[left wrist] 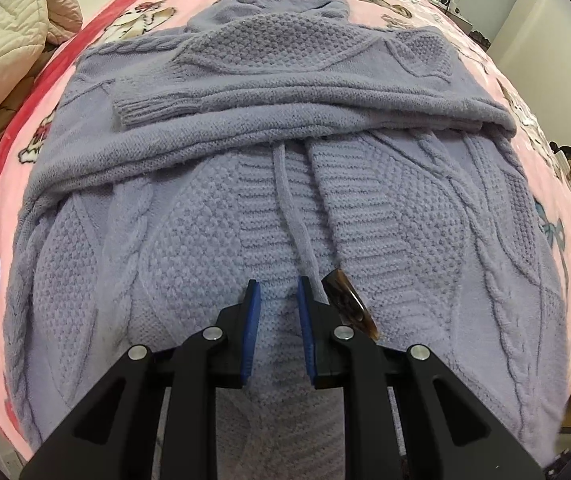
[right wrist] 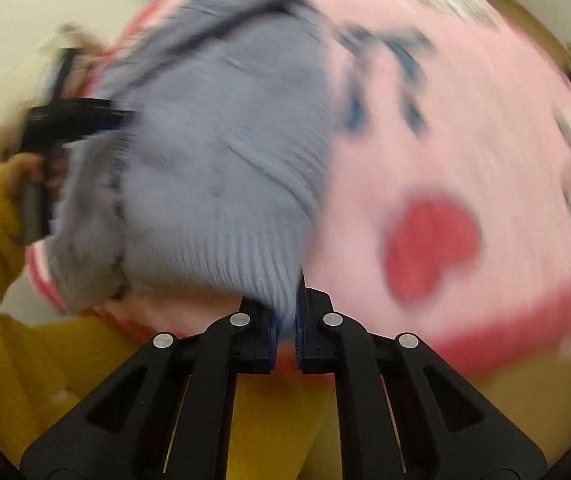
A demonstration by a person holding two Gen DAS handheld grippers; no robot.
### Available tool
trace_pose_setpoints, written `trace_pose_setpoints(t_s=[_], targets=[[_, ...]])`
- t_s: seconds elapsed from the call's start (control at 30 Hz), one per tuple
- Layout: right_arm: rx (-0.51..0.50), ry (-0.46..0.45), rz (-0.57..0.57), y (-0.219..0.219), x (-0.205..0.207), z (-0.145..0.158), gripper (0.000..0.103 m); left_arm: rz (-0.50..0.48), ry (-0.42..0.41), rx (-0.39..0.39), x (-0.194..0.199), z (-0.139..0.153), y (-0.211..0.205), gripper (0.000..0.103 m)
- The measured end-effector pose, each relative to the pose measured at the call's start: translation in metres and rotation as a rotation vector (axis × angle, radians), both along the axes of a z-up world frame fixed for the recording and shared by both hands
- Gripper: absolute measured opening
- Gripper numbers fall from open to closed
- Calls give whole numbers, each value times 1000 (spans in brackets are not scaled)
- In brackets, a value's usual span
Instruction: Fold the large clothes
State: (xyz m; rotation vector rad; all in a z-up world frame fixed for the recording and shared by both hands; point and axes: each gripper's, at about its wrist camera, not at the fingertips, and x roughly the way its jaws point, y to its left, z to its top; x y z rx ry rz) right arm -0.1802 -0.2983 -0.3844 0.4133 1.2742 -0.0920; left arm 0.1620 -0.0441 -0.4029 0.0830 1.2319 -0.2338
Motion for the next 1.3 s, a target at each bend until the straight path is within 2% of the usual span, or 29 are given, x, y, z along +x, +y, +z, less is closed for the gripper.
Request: trace_pose_setpoints(t_s=[0.1, 0.2, 0.27, 0.3, 0.33, 0.37, 0.4, 0.5, 0.6, 0.63, 0.67, 0.7, 0.77, 0.8, 0.9, 0.97, 1.0, 1.1, 1.17, 1.27, 1.3], targets=[[4, 74, -53, -13, -7, -23, 1, 21, 7, -11, 6, -5, 1, 19], [28, -14, -43, -23, -13, -6, 1, 11, -3, -17, 8, -1, 2, 19], [17, -76, -16, -24, -18, 15, 7, -10, -21, -34, 4, 4, 5, 19], [25, -105, -9, -26, -17, 22, 17, -20, -28, -38, 2, 6, 7, 19], [32, -121, -4, -29, -14, 24, 47, -28, -31, -42, -1, 8, 10, 19], [20, -154, 3, -31, -7, 25, 60, -35, -31, -55, -4, 9, 14, 19], [27, -183, 14, -33, 3, 24, 66, -33, -29, -55, -8, 10, 18, 20], [89, -193, 42, -36, 38, 9, 63, -13, -18, -52, -15, 11, 31, 27], [194, -182, 48, -34, 73, -15, 63, 8, -28, -89, -25, 17, 45, 31], [216, -145, 54, -30, 83, -24, 51, 14, -32, -96, -27, 20, 48, 34], [242, -101, 64, -26, 90, -30, 33, 20, -37, -103, -31, 24, 53, 43], [284, -70, 76, -25, 94, -33, 11, 26, -39, -108, -33, 26, 57, 51], [371, -44, 43, -30, 97, -24, 10, 42, -55, -122, -39, 32, 69, 54], [379, -46, 38, -33, 98, -15, 9, 54, -60, -118, -43, 31, 75, 55], [291, -35, 105, -39, 102, 24, 8, 102, 8, -59, -47, 11, 91, 55], [185, 26, 185, -38, 106, 35, 6, 159, 29, -93, -51, 0, 102, 55], [169, 48, 199, -38, 108, 32, 6, 183, 30, -111, -52, -2, 106, 55], [180, 126, 255, -31, 120, -2, 6, 243, 21, -117, -53, -7, 113, 55], [143, 164, 298, -21, 124, -22, 6, 275, 26, -122, -52, -9, 119, 56], [104, 141, 331, -11, 126, -22, 8, 255, 16, -121, -52, 2, 117, 56], [124, 134, 324, -12, 125, -18, 14, 241, -4, -121, -52, 9, 115, 56]])
